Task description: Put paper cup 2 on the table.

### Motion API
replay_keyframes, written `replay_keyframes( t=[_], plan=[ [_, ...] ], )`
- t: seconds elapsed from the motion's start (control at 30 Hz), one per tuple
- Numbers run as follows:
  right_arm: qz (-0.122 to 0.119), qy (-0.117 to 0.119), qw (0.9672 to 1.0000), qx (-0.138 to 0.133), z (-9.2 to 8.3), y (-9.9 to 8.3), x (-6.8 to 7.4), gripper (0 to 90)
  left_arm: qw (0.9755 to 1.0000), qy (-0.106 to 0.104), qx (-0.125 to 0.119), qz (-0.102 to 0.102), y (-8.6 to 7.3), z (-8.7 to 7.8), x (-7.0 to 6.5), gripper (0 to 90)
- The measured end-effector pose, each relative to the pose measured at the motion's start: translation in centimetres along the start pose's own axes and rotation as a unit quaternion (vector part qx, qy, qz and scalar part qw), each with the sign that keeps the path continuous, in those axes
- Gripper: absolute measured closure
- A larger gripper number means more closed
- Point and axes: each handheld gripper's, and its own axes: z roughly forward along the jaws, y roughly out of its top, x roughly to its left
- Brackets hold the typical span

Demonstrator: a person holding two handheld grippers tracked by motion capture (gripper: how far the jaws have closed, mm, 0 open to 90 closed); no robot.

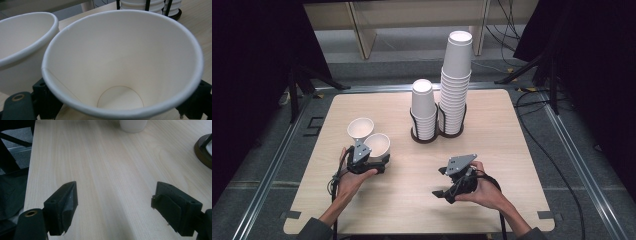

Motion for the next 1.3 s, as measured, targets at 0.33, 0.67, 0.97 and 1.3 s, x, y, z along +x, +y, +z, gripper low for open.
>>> replay_keyframes(
  t=[0.33,0.67,0.97,1.3],
  plan=[
    [-0.001,0.002,1.0000,0.002,-0.2,-0.4,0.2,20.4,0.9997,-0.004,0.021,-0.009,-1.0,-0.4,0.2,14.2],
    [0.006,-0.002,1.0000,0.001,-0.4,-0.8,0.2,20.6,0.9994,-0.010,0.028,-0.018,-2.0,-1.8,0.3,14.3],
    [0.023,-0.020,0.9995,-0.006,-0.7,-1.4,-0.3,20.2,0.9989,-0.006,0.030,-0.035,-2.7,-3.9,-0.1,14.3],
    [0.055,-0.041,0.9972,-0.032,-1.8,-2.1,-0.8,20.2,0.9989,-0.033,0.004,-0.034,-2.6,-6.4,-1.8,14.3]
  ],
)
